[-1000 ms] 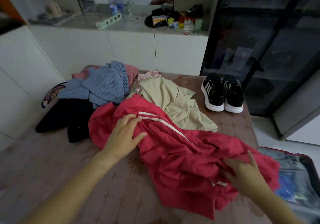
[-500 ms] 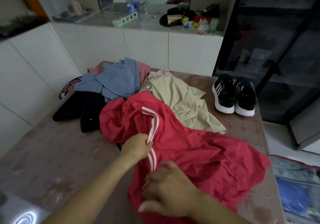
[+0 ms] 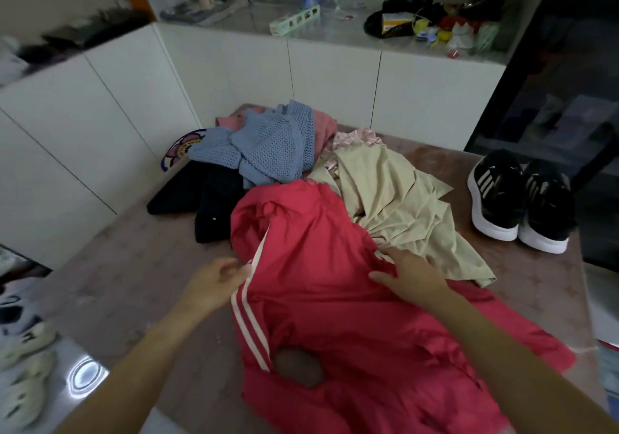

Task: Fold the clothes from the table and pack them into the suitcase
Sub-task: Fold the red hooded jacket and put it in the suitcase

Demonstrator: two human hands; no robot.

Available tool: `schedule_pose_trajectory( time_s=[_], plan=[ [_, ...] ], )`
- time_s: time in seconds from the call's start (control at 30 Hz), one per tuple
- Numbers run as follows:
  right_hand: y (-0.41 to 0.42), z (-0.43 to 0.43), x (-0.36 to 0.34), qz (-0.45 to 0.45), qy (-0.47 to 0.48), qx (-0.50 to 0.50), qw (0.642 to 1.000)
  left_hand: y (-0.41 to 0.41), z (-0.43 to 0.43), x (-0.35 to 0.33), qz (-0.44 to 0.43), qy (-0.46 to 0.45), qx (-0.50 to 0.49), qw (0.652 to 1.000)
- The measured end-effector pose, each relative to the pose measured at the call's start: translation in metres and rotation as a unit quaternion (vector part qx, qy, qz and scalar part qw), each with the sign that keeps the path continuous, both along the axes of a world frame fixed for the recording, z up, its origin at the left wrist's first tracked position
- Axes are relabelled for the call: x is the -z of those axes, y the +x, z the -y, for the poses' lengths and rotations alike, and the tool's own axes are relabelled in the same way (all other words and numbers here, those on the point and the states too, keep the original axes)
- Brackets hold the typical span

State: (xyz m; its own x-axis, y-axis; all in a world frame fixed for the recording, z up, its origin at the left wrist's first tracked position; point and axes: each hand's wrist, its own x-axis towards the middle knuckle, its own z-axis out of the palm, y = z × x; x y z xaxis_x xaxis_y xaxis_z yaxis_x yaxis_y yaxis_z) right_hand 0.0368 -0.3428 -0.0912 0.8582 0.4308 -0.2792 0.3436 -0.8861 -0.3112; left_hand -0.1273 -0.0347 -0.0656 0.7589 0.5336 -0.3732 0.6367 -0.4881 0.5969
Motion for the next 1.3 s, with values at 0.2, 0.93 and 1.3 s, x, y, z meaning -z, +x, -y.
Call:
schedule_pose_trajectory(
  time_s=[0.2,0.93,1.3],
  plan=[
    [-0.009,-0.006,0.014,0.013,-0.059,0.001,0.998,0.045,0.040,-0.006,0.139,-0.004,0.040,0.989],
    [-0.023,0.037,-0.014,0.087,0.182,-0.027,0.979,-0.023,0.001,0.034,-0.059,0.171,0.142,0.973],
    [0.008,-0.022,0.001,0.211,-0.085,-0.179,0.957,-0.040,0.012,0.043,0.005,0.184,0.050,0.982]
  ],
)
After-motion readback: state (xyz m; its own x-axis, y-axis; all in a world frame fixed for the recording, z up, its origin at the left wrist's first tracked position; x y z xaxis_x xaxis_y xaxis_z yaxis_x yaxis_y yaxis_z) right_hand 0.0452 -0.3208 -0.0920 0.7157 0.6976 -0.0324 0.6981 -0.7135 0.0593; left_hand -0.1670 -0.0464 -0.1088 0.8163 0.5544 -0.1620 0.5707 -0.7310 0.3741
